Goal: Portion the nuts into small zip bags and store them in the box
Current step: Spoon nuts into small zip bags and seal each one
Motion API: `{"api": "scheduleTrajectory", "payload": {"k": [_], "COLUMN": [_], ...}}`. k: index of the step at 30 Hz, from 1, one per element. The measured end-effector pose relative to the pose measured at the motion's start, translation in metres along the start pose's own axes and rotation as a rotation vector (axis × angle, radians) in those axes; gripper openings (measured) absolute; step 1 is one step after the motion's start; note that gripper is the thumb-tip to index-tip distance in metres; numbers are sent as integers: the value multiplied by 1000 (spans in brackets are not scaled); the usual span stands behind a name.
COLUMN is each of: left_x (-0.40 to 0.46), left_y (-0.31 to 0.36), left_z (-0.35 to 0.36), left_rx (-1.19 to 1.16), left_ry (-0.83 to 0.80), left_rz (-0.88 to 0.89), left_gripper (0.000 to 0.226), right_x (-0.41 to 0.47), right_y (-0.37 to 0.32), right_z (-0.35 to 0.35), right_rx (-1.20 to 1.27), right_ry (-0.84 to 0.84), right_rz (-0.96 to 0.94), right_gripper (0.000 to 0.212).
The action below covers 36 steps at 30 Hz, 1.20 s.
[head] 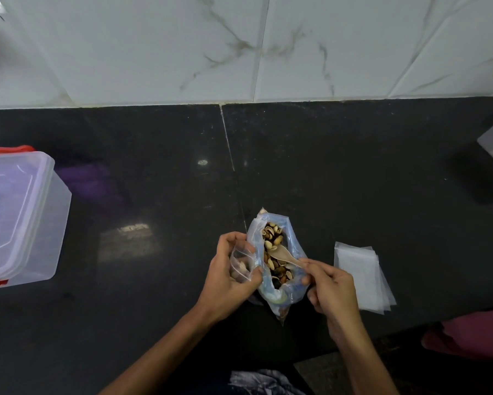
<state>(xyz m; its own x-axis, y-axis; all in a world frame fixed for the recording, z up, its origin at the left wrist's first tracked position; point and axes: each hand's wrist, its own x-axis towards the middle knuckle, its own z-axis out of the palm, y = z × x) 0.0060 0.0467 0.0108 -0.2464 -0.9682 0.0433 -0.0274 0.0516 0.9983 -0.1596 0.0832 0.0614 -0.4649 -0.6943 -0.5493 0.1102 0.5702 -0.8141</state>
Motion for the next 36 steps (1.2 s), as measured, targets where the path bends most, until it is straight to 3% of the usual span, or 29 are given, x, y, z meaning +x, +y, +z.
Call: {"api": "scheduleTrajectory", "payload": {"k": [2,5,8,11,18,27,36], "left_x": [0,-2,-2,-2,-1,-7,-10], "left_y": [0,-1,-2,-1,0,4,3], "left_z": [1,4,3,2,2,2,2], "left_rx": [-5,-21,-23,-13,8,69,150], "left_ry": [4,22,40,35,26,184,157], "left_rz": [-7,-19,-15,-10,-12,39,68], "left_gripper": [47,47,47,43,44,50,58], "right_x": [-6,-21,-28,-18,-5,-19,-25], "right_y": [-1,-5,-11,-12,2,18,13], "right_z": [-1,-1,-2,-7,-1,-13,-21], "right_rx": [-186,-745,-845,-725,-54,-112,4], "right_ry": [17,65,57,-43,-69,65,70], "right_rz": [-109,-444,-502,-403,52,-201,-159], "right_gripper": [19,24,26,22,17,17,20]}}
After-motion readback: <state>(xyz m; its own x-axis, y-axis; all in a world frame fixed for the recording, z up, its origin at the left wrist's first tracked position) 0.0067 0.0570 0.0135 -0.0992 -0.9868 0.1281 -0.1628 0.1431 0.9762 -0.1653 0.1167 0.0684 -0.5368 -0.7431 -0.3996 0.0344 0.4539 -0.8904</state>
